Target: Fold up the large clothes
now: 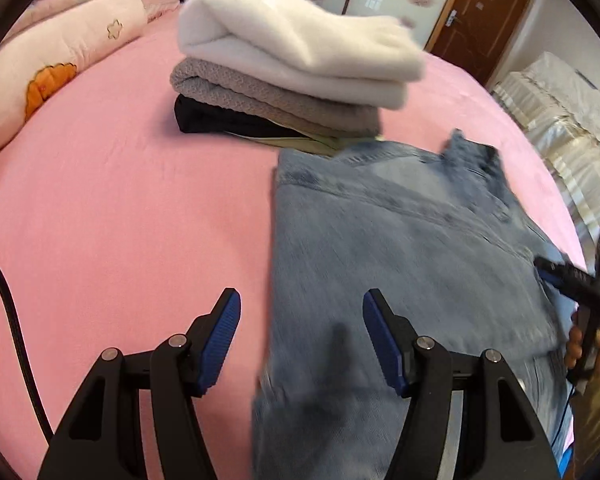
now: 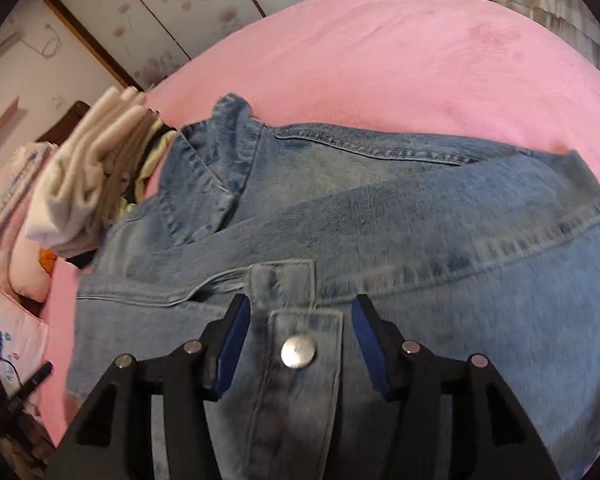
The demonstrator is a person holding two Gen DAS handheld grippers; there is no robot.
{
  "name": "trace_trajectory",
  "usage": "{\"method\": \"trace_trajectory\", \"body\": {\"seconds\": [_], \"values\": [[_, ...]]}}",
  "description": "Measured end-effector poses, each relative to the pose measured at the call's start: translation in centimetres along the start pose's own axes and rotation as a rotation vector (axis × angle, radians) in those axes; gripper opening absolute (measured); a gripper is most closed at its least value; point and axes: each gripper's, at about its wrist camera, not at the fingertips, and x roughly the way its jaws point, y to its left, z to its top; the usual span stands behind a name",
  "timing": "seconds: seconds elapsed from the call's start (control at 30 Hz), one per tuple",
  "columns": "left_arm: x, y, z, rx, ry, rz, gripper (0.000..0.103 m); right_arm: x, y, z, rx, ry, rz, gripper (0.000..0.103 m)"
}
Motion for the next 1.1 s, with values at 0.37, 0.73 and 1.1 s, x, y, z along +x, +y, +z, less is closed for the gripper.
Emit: {"method": "trace_trajectory", "body": {"seconds": [0.37, 0.73, 1.1], "values": [[9.4, 3.4, 4.8, -0.080, 0.128, -0.066, 0.062, 0.6, 3.7, -0.9, -0.258, -0.023, -0.071, 0.023], [7.9, -0.4, 6.4, 0.019, -0.072, 0.043, 0.006, -1.4, 4.4, 0.2, -0.300, -0.225, -0.259, 0.020], [6.1, -2.4, 5.8, 0.082, -0.026, 0.076, 0.011, -2.9, 4.3, -0.2, -0.221, -0.209, -0.320, 0.028]]}}
